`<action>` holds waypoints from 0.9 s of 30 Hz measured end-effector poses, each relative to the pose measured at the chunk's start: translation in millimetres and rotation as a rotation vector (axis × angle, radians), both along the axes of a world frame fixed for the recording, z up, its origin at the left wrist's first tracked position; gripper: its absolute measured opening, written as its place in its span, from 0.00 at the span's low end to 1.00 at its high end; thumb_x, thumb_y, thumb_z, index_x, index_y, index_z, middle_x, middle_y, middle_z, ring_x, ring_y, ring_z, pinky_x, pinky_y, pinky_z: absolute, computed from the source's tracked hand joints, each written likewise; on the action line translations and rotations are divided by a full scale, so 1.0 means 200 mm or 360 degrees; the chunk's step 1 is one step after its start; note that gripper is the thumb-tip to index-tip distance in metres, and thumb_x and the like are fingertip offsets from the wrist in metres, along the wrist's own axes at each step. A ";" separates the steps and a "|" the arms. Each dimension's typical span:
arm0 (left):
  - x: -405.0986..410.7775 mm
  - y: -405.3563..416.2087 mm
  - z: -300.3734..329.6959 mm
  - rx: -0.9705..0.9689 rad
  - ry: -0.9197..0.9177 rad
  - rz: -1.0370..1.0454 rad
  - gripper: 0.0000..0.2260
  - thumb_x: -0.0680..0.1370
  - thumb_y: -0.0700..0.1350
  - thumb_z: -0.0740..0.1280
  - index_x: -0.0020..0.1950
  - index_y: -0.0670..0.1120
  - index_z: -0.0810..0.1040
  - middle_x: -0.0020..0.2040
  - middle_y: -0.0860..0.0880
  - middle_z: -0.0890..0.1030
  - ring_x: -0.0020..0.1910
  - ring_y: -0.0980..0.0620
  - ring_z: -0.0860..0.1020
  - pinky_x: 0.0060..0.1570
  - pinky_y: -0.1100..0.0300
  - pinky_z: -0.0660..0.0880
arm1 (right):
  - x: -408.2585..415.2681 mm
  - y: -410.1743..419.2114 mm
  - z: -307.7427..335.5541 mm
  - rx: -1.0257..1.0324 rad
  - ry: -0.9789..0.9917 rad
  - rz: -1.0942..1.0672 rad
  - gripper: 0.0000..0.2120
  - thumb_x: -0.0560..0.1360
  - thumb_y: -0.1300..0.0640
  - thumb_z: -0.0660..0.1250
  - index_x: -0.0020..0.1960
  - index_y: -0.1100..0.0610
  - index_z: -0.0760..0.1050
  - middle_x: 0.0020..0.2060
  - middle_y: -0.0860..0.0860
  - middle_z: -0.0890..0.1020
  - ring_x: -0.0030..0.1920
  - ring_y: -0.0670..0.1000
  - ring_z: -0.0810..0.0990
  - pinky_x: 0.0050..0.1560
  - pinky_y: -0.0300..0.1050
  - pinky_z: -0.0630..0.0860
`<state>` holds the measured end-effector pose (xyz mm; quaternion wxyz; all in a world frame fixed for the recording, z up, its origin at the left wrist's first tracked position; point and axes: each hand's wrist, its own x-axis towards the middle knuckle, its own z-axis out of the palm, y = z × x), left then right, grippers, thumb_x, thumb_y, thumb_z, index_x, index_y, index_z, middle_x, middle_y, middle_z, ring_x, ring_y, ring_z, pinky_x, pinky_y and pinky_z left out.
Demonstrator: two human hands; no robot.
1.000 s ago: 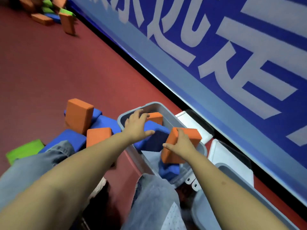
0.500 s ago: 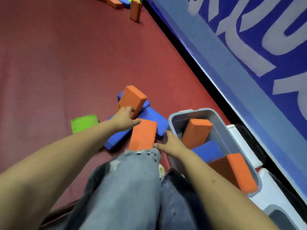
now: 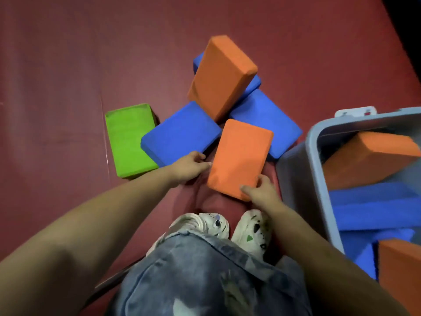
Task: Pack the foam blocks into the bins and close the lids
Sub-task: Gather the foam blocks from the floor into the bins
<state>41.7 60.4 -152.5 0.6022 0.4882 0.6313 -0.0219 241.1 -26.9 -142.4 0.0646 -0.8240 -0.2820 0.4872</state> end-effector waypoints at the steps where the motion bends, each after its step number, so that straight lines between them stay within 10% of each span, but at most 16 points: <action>1: 0.02 0.00 -0.04 -0.0057 -0.0045 0.0029 0.20 0.78 0.49 0.66 0.68 0.45 0.69 0.58 0.48 0.76 0.49 0.53 0.74 0.42 0.63 0.71 | 0.01 0.00 -0.06 0.0048 -0.0076 -0.0051 0.36 0.70 0.50 0.73 0.73 0.57 0.61 0.69 0.59 0.66 0.66 0.57 0.69 0.67 0.46 0.66; 9: 0.02 -0.03 -0.25 -0.0394 -0.0307 0.0276 0.21 0.79 0.50 0.64 0.70 0.47 0.66 0.56 0.50 0.75 0.48 0.54 0.74 0.50 0.61 0.71 | -0.02 -0.07 -0.29 0.0072 0.0448 -0.0837 0.49 0.68 0.55 0.75 0.77 0.52 0.44 0.66 0.50 0.68 0.64 0.52 0.70 0.66 0.51 0.67; 13: 0.02 -0.05 -0.26 -0.0367 -0.0303 0.0335 0.17 0.79 0.53 0.63 0.67 0.50 0.70 0.60 0.47 0.75 0.51 0.51 0.73 0.55 0.55 0.71 | -0.05 -0.01 -0.26 0.0082 0.0589 -0.0834 0.38 0.68 0.53 0.75 0.72 0.53 0.60 0.64 0.50 0.73 0.59 0.52 0.74 0.51 0.47 0.71; 16: 0.04 -0.05 -0.22 -0.0364 -0.0369 0.0364 0.19 0.80 0.53 0.62 0.69 0.49 0.68 0.64 0.48 0.73 0.55 0.51 0.72 0.53 0.58 0.68 | -0.10 -0.04 -0.26 0.0102 0.0512 -0.0845 0.42 0.52 0.43 0.79 0.61 0.43 0.62 0.63 0.53 0.70 0.59 0.56 0.74 0.59 0.56 0.75; 19: 0.00 -0.10 -0.21 -0.0373 -0.0423 0.0353 0.23 0.79 0.56 0.61 0.72 0.48 0.67 0.68 0.49 0.72 0.65 0.52 0.71 0.57 0.61 0.66 | -0.14 -0.05 -0.24 0.0108 0.0607 -0.0790 0.34 0.61 0.51 0.79 0.58 0.49 0.61 0.59 0.55 0.72 0.56 0.54 0.76 0.58 0.54 0.75; 23: -0.17 -0.20 -0.23 -0.0600 -0.0493 0.0672 0.24 0.78 0.65 0.54 0.59 0.50 0.77 0.54 0.54 0.79 0.52 0.58 0.76 0.48 0.62 0.70 | -0.23 -0.01 -0.22 0.0282 0.0584 -0.0799 0.28 0.70 0.62 0.74 0.59 0.55 0.59 0.49 0.53 0.76 0.48 0.49 0.77 0.43 0.38 0.73; 27: -0.36 -0.25 -0.28 -0.0659 -0.0351 0.1086 0.32 0.71 0.74 0.52 0.41 0.46 0.75 0.38 0.48 0.77 0.39 0.51 0.76 0.43 0.57 0.72 | -0.35 0.06 -0.19 0.0351 0.0399 -0.0683 0.41 0.68 0.53 0.76 0.70 0.57 0.54 0.53 0.55 0.77 0.51 0.51 0.77 0.51 0.43 0.75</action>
